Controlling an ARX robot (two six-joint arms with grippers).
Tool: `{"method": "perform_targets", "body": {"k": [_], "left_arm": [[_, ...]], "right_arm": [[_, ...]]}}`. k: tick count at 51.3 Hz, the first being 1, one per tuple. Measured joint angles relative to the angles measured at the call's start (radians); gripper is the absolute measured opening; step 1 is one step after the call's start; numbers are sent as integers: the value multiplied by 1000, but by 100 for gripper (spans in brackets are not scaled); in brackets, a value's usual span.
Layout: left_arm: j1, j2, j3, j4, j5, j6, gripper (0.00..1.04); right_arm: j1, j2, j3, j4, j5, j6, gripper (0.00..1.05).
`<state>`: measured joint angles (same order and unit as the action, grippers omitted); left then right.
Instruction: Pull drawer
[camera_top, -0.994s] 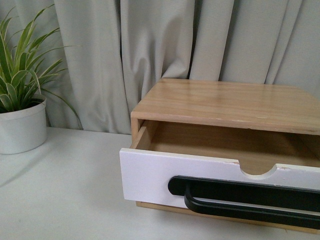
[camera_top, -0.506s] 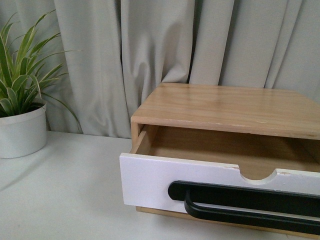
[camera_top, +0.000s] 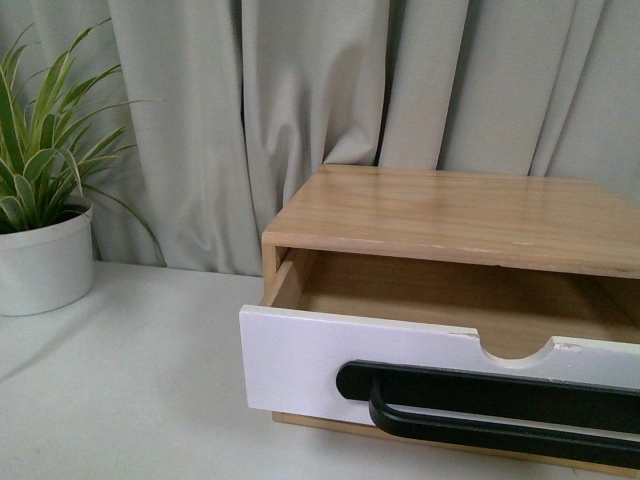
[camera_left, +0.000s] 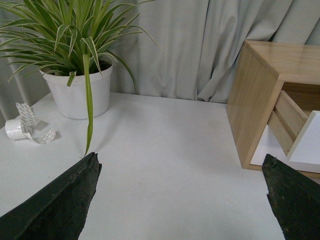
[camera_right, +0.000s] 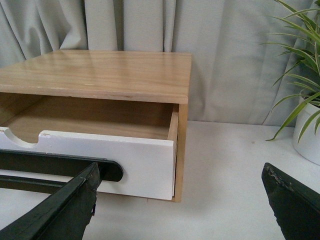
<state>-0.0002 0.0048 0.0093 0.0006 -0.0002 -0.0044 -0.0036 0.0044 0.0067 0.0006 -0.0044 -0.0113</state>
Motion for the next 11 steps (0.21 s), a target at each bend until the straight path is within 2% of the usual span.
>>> {"method": "perform_targets", "body": {"k": [11], "left_arm": [[0,0,0,0,0,0,98]], "right_arm": [[0,0,0,0,0,0,96]]}}
